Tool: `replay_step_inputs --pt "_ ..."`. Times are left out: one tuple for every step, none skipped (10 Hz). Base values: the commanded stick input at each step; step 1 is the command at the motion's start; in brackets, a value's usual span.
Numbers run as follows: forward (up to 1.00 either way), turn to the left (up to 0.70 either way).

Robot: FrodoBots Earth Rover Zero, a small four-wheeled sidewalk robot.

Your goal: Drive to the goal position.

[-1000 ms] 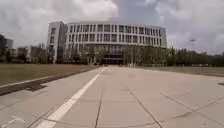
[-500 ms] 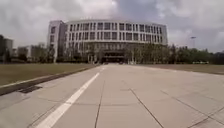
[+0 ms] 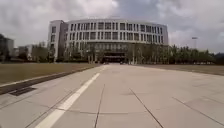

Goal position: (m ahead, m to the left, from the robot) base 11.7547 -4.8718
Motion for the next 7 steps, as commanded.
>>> replay_step_inputs --pt "0.50 -0.02" --pt "0.50 -0.02" --pt "0.50 -0.02" --pt "0.50 -0.02" --pt "0.50 -0.02" --pt "0.50 -0.02" --pt "0.50 -0.02"
